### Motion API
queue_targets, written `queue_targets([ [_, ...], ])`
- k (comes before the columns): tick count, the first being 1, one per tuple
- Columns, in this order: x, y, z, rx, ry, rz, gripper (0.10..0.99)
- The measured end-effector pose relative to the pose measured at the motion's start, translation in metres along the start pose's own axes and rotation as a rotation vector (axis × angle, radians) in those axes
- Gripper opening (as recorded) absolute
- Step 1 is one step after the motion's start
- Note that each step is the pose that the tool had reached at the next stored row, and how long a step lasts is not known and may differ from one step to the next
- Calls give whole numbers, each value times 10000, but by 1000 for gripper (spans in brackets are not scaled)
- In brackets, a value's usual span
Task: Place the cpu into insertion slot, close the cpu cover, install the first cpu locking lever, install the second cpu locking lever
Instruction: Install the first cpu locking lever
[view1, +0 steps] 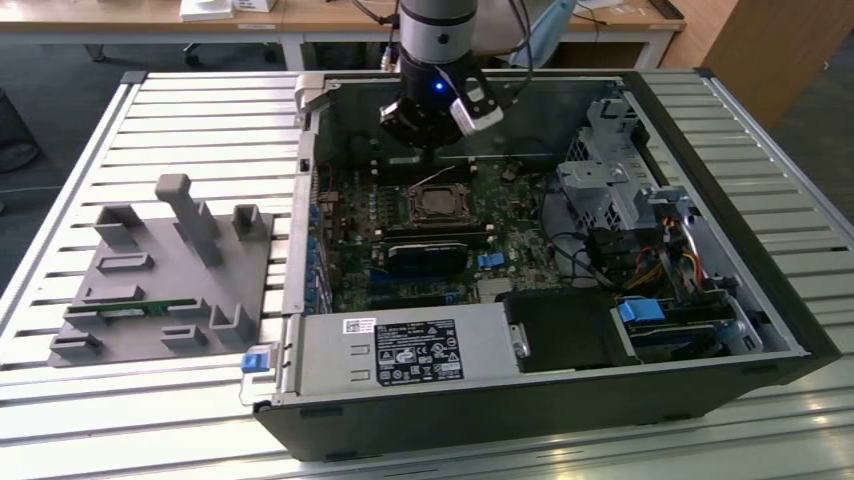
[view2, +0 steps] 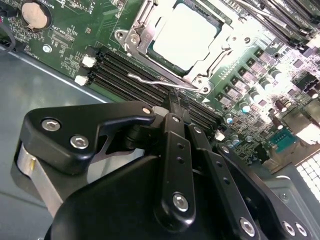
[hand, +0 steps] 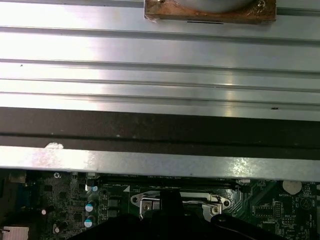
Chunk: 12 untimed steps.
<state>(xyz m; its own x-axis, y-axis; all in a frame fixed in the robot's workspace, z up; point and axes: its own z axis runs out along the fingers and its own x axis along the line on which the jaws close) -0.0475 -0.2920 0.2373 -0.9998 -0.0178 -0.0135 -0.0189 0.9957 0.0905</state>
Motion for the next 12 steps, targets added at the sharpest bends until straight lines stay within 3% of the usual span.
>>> queue_targets([
  [12, -47, -3, 26, -3, -2, 1, 106],
])
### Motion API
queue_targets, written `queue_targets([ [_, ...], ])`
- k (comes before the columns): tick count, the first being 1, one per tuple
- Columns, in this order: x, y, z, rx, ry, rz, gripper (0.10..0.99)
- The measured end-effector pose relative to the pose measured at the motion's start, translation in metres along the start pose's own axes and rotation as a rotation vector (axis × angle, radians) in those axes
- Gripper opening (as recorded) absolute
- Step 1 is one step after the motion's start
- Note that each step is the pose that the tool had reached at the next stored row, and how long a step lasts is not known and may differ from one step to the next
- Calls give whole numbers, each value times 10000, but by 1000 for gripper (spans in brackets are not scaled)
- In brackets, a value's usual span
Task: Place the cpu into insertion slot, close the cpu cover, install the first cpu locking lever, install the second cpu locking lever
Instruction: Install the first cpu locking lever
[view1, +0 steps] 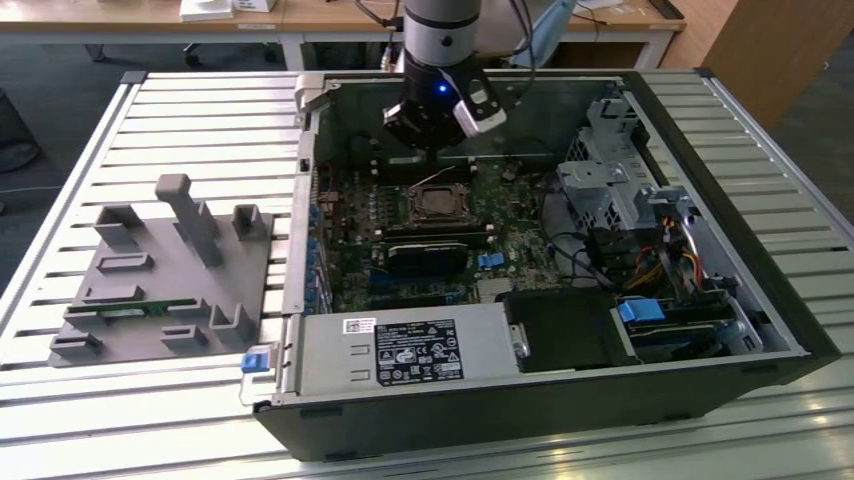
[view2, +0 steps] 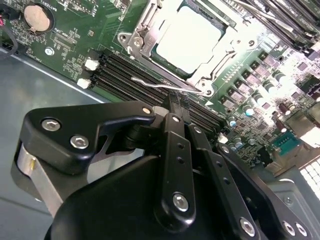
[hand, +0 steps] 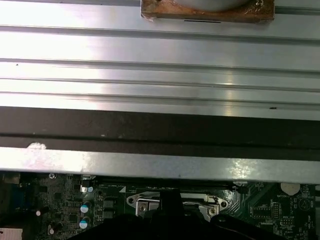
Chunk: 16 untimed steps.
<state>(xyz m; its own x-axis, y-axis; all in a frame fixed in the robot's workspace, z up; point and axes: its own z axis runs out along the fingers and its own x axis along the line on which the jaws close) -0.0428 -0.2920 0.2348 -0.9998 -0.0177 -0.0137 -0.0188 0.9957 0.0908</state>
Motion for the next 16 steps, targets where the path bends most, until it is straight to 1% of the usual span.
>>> queue_targets([
  [4, -42, -2, 13, 2, 2, -2, 106],
  [9, -57, -6, 51, 0, 15, -157, 106],
  [16, -67, -8, 70, 0, 15, -159, 106],
])
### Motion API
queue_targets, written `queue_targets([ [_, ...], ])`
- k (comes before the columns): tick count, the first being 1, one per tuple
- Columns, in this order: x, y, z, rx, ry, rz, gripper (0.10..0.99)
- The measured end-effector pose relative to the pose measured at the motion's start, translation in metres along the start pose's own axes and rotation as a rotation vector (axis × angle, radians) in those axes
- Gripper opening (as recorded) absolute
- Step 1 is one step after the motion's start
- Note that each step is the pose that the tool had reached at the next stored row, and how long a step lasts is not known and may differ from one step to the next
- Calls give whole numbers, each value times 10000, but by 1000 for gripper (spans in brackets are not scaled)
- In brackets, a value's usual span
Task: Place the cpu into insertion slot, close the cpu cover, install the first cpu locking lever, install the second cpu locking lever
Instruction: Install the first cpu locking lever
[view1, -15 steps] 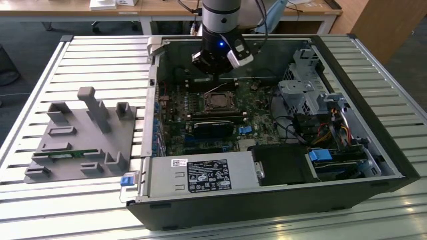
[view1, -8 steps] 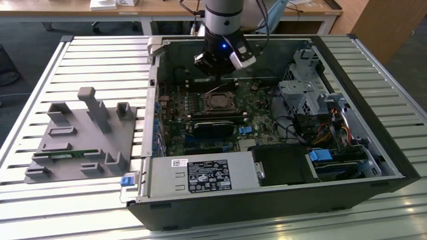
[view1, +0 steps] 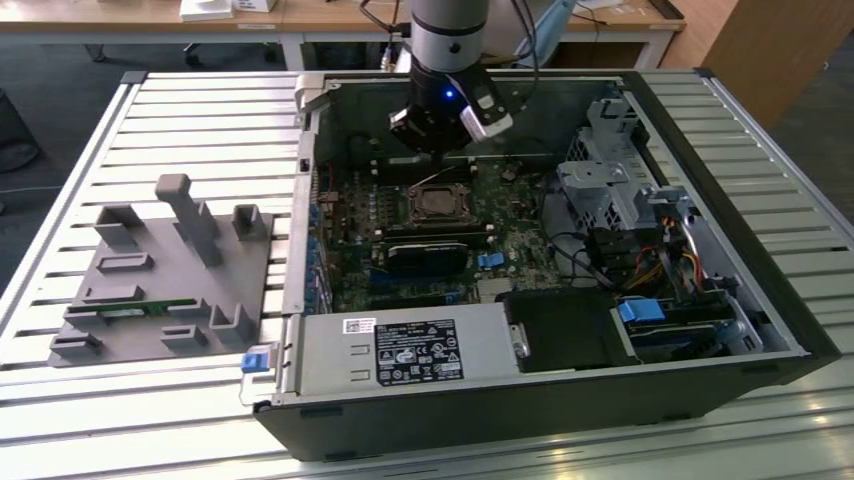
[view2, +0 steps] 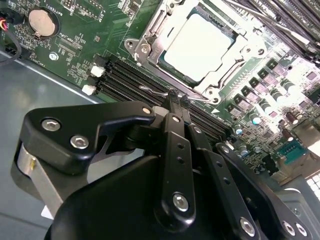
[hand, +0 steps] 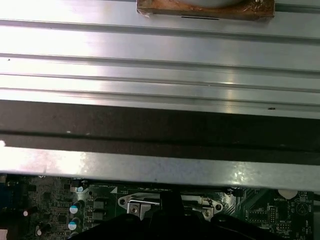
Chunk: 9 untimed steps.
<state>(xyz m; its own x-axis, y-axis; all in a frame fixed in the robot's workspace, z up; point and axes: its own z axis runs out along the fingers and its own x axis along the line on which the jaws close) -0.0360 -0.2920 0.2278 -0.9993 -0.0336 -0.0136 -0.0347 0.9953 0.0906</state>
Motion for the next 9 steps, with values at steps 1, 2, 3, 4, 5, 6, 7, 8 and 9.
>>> queue_targets([
  [1, -2, 0, 1, 0, 0, 1, 106],
  [2, -7, 0, 3, 0, 0, 0, 106],
  [3, -11, 0, 4, 0, 0, 0, 106],
  [4, -16, 0, 6, 0, 0, 0, 106],
  [5, -21, -1, 7, 0, 0, 0, 106],
  [6, -27, 0, 8, -1, -1, 1, 106],
  [7, -33, 0, 9, -1, -1, 1, 106],
  [8, -41, 3, 11, -1, 0, 1, 106],
  [9, -49, 4, 13, -1, -1, 1, 106],
])
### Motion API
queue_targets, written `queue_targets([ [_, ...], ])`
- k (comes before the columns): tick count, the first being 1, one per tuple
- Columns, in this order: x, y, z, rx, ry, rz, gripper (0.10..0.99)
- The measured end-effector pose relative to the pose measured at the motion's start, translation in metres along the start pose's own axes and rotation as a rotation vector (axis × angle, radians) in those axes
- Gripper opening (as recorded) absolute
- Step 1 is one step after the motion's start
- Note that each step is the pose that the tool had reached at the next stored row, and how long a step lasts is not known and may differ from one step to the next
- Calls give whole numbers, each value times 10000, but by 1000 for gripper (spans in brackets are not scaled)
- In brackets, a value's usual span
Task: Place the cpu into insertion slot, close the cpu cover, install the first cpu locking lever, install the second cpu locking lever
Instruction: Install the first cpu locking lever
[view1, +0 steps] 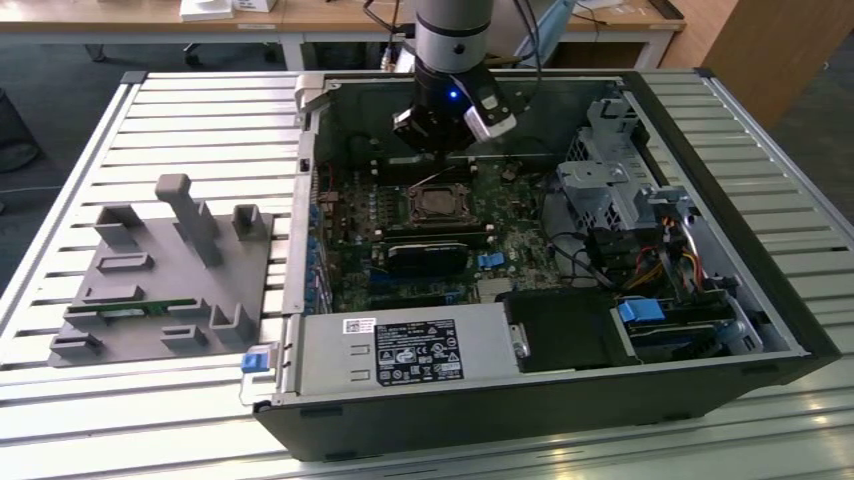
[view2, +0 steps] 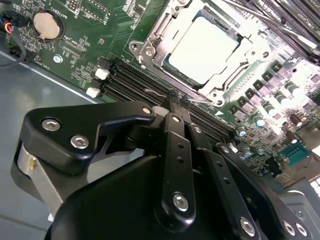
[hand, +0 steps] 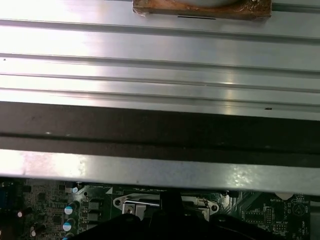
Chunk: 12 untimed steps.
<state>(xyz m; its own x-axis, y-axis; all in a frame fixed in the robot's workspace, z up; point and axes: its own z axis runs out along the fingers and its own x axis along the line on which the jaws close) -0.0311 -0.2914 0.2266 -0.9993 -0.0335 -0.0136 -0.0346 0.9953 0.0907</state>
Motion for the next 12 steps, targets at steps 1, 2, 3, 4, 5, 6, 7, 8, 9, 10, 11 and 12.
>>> queue_targets([
  [1, -6, 0, 3, -1, 0, 0, 106],
  [2, -10, 1, 6, 0, 0, -1, 106],
  [3, -15, 2, 8, 0, 0, -1, 106],
  [4, -20, 5, 10, 1, 1, 0, 106],
  [5, -25, 8, 12, 1, 1, 0, 106],
  [6, -31, 11, 15, 1, 1, 0, 106],
  [7, -37, 13, 18, 1, 1, 0, 106],
  [8, -44, 15, 21, 1, 0, 0, 106],
  [9, -52, 16, 25, -1, 0, 0, 106],
  [10, -60, 18, 29, -1, 0, 0, 106],
  [11, -68, 19, 34, 1, 2, 0, 106],
  [12, -78, 18, 40, 1, 3, 0, 106],
])
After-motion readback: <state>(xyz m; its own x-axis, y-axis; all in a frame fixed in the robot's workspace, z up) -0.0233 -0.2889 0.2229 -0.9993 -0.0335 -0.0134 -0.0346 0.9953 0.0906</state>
